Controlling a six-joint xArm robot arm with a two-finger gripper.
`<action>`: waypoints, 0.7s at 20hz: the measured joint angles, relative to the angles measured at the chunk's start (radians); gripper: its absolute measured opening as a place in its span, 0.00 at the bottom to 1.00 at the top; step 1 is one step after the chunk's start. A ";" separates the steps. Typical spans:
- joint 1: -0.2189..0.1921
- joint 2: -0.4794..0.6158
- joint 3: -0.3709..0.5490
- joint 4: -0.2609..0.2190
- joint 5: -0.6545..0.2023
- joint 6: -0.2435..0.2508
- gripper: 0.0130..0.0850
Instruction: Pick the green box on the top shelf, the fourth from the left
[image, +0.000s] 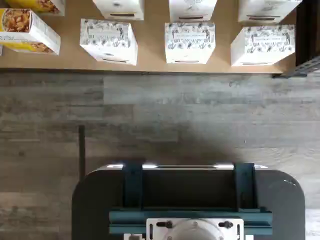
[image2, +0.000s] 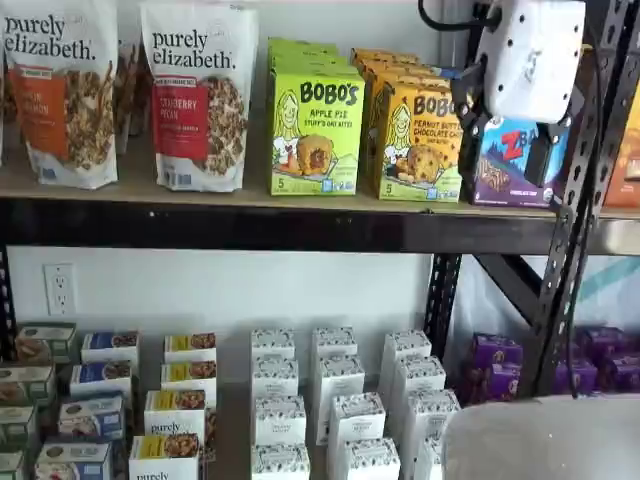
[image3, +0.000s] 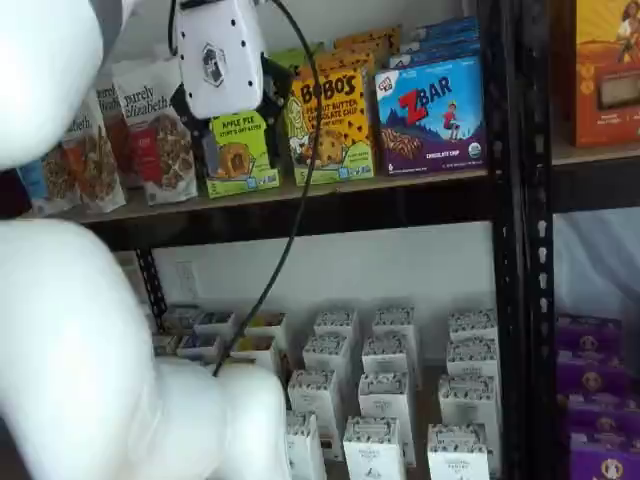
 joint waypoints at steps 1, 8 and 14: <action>-0.024 0.002 0.000 0.027 0.006 -0.011 1.00; -0.222 0.014 -0.003 0.249 0.055 -0.110 1.00; -0.224 0.012 -0.001 0.248 0.054 -0.113 1.00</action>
